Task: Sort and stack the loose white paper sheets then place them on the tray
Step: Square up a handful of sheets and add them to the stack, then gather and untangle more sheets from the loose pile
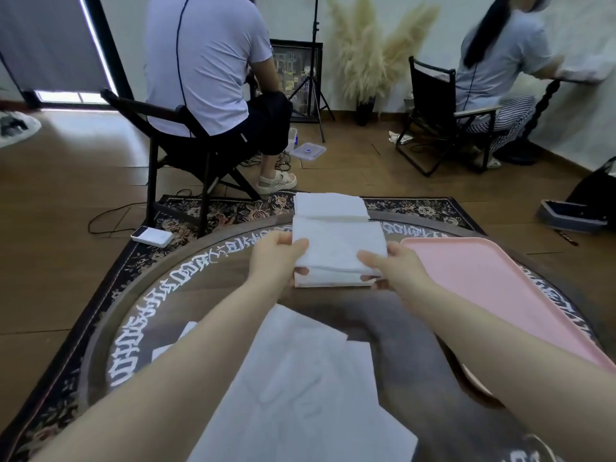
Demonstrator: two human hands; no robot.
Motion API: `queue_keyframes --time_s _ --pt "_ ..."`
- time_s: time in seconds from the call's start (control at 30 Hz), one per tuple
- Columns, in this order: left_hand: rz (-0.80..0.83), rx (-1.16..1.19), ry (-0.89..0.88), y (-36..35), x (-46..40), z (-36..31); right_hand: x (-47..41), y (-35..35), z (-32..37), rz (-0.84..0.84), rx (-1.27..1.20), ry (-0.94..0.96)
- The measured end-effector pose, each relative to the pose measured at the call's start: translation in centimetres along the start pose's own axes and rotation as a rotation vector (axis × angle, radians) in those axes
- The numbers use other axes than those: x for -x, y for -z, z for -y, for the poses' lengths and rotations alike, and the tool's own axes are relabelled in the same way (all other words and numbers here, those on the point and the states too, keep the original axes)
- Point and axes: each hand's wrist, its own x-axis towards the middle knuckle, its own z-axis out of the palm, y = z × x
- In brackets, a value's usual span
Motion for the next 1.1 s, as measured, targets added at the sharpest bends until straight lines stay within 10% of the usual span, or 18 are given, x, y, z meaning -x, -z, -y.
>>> queue_keyframes --time_s 0.17,1.1 --pt "0.068 -0.312 0.114 -1.5 -4.7 2.8 -5.3 -0.7 -2.5 -0.14 0.105 -0.072" --pt "-0.036 -0.239 0.008 -0.8 -4.4 4.8 -4.6 -0.1 -3.2 -0.057 0.308 0.057"
